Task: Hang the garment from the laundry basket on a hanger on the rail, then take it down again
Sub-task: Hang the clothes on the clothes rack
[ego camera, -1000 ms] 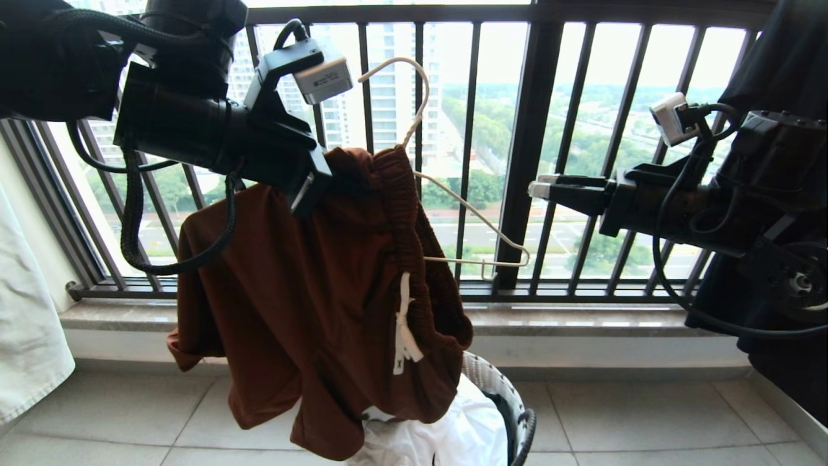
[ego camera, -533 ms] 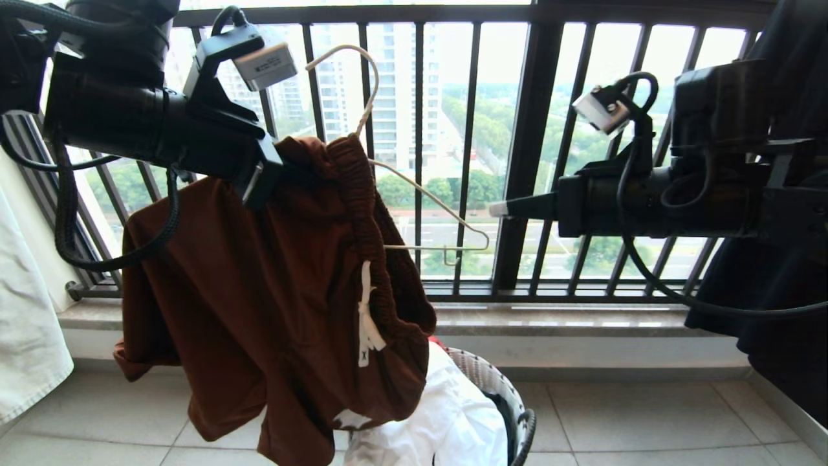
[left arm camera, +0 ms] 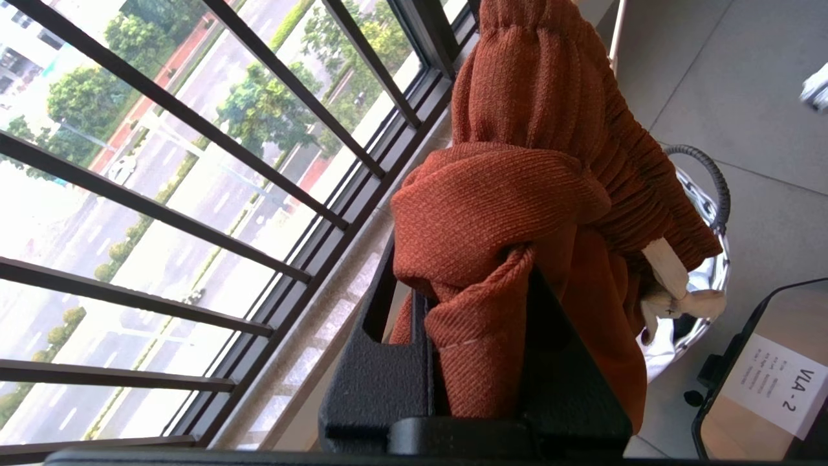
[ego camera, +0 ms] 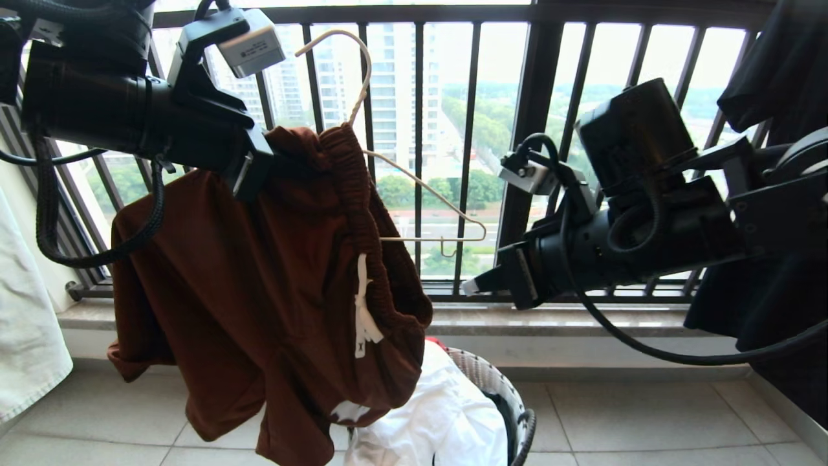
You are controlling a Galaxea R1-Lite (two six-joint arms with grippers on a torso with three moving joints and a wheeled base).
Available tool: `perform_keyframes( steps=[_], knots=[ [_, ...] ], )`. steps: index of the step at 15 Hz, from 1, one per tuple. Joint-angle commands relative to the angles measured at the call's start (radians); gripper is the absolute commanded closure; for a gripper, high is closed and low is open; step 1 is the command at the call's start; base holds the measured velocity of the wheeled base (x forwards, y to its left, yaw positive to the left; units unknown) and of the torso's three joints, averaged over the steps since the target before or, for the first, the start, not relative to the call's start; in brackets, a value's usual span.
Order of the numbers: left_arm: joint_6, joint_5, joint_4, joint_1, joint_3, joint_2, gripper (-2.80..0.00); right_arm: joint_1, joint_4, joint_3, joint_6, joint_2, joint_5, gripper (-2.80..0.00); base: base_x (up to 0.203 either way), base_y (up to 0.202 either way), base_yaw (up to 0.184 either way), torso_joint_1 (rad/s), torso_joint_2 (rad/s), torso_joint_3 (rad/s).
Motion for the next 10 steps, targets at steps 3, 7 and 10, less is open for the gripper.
perform_keyframes(
  steps=[3,7,10],
  knots=[
    [-0.004,-0.001,0.001,0.000,-0.016,0.000,0.00,0.022,-0.155,-0.008,0.117,0.156,-0.034,-2.80,0.000,0.000,0.000,0.000,0.00,0.000],
    [-0.025,0.001,0.001,0.003,-0.043,0.011,0.00,0.023,-0.183,-0.030,0.130,0.234,-0.078,-2.80,0.000,0.000,0.000,0.000,0.00,0.000],
    [-0.027,0.001,0.003,0.009,-0.059,0.009,0.00,0.023,-0.188,-0.056,0.136,0.289,-0.121,-2.80,0.000,0.000,0.000,0.000,0.00,0.000]
  ],
)
